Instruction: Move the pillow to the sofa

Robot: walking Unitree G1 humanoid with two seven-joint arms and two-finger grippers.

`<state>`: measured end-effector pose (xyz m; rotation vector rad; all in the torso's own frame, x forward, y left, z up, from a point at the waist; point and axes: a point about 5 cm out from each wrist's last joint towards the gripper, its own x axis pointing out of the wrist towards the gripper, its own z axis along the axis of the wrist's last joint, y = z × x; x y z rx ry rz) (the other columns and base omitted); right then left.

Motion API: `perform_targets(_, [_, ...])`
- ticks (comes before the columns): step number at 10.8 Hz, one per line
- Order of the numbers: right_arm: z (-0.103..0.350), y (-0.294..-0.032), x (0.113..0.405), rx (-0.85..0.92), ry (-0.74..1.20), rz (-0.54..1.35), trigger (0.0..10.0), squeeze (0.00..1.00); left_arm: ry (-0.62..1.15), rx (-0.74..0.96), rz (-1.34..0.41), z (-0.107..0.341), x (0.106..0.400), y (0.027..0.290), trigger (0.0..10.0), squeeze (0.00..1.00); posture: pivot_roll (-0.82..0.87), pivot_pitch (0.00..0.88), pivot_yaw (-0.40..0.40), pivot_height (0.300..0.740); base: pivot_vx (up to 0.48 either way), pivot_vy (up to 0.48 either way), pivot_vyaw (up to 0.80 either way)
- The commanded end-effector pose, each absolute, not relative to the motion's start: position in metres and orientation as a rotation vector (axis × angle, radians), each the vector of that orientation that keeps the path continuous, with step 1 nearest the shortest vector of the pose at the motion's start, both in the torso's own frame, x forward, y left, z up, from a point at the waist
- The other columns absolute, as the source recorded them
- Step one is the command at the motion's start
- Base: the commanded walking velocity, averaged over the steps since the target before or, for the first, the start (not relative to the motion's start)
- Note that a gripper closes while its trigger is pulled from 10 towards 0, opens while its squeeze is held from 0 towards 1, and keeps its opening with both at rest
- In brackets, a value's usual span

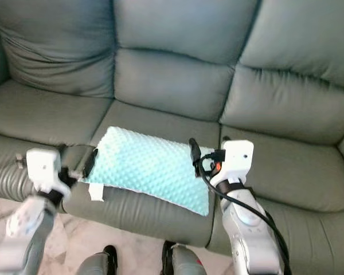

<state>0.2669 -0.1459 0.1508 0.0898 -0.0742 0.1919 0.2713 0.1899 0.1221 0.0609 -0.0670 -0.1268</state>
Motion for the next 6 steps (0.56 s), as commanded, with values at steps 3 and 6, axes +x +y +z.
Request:
perform_targets(3, [0.15, -0.146, 0.267, 0.101, -0.079, 0.156, 10.0, 1.0, -0.113, 0.134, -0.092, 0.136, 0.285, 0.204, 10.0, 0.0, -0.08, 0.157, -0.041, 0.74, 0.0, 0.0, 0.0])
perform_targets(6, [0.15, -0.148, 0.267, 0.101, -0.074, 0.143, 10.0, 0.0, -0.131, 0.08, -0.093, 0.141, 0.285, 0.198, 10.0, 0.0, -0.08, 0.158, -0.036, 0.74, 0.0, 0.0, 0.0])
